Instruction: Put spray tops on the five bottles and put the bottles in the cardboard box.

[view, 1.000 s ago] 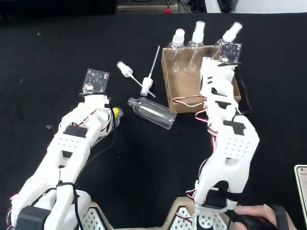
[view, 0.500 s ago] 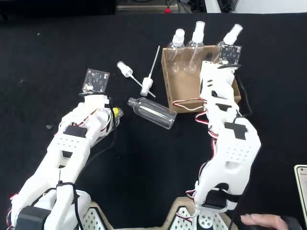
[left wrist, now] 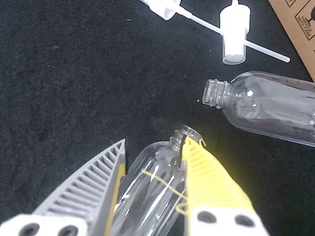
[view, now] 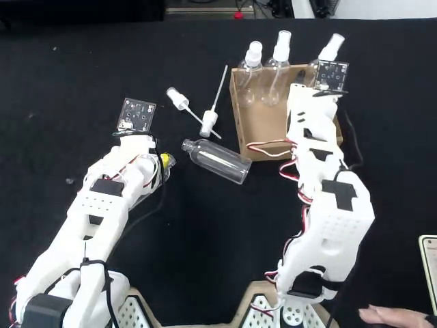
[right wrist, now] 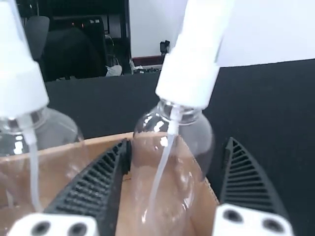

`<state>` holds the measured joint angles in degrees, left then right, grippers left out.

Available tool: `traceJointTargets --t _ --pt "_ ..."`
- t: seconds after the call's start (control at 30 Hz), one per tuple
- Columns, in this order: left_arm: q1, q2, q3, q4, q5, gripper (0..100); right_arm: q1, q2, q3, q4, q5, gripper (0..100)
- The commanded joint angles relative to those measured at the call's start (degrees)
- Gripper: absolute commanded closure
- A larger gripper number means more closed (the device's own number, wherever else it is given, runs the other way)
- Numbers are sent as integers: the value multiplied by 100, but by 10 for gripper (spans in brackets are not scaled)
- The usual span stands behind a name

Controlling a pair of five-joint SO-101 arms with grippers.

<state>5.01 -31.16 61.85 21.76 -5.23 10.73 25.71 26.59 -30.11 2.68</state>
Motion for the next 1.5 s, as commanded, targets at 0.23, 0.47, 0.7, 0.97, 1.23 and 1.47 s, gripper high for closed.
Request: traceJointTargets --t 0.23,0.47,0.7,0.97,1.23,1.47 --pt "-57 -88 -22 -132 -9 819 167 -1543 163 1934 -53 740" --pt "-57 -88 -22 -132 -9 819 193 -2273 171 3270 -53 740" --pt "-57 -88 -22 -132 -9 819 158 -2545 180 3754 -53 740" --pt "-66 -88 -22 -132 -9 819 158 -2721 -48 4914 -44 916" --pt "-66 -88 -22 -132 -9 819 193 -2747 -426 5670 -44 959" --pt "-66 -88 -22 -132 -9 819 422 -2738 -567 5987 0 959"
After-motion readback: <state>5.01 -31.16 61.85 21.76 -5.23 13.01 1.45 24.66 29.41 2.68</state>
